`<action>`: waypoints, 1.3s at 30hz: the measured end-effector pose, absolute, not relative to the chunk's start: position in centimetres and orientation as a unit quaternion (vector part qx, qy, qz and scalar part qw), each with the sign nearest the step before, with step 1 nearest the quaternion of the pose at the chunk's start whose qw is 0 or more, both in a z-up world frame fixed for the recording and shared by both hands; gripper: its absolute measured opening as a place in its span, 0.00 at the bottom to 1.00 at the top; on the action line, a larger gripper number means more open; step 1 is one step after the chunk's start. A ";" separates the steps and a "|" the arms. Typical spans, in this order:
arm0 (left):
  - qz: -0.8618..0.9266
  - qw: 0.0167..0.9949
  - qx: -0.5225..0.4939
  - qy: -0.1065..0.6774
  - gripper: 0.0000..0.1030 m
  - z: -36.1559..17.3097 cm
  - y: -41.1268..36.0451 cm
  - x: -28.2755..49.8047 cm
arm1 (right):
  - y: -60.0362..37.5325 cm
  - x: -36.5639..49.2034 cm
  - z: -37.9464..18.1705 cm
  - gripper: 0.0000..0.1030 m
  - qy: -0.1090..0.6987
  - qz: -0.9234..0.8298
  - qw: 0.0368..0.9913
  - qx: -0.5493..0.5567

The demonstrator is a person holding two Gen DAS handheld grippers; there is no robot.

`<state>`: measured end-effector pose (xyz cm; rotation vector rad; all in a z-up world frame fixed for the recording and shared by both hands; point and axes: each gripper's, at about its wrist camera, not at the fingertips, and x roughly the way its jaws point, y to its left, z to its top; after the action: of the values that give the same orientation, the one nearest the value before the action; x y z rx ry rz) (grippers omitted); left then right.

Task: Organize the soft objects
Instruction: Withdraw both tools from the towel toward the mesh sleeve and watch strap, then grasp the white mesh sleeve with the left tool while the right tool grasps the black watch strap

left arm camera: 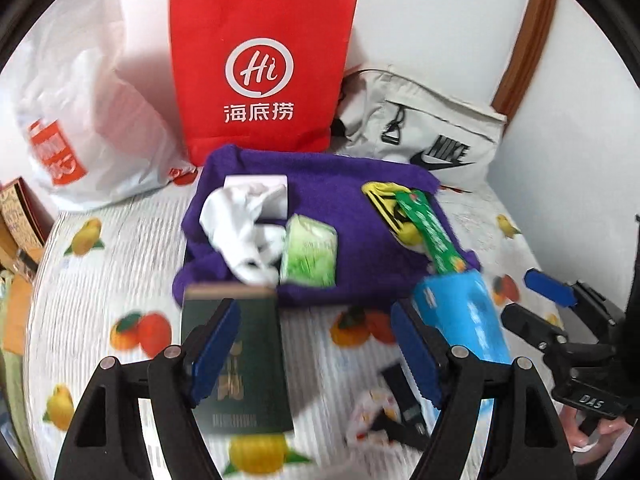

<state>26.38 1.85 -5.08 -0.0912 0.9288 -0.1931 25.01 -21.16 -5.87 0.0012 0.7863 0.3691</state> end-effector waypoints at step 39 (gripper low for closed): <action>-0.040 0.872 0.029 0.487 1.00 -18.0 -2.0 13.2 | -23.6 9.1 -13.1 0.68 0.403 0.151 0.902 0.013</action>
<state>13.24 -2.05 -17.97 0.0598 1.0180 -0.0835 9.09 -23.58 -13.13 0.0272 0.8339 0.3117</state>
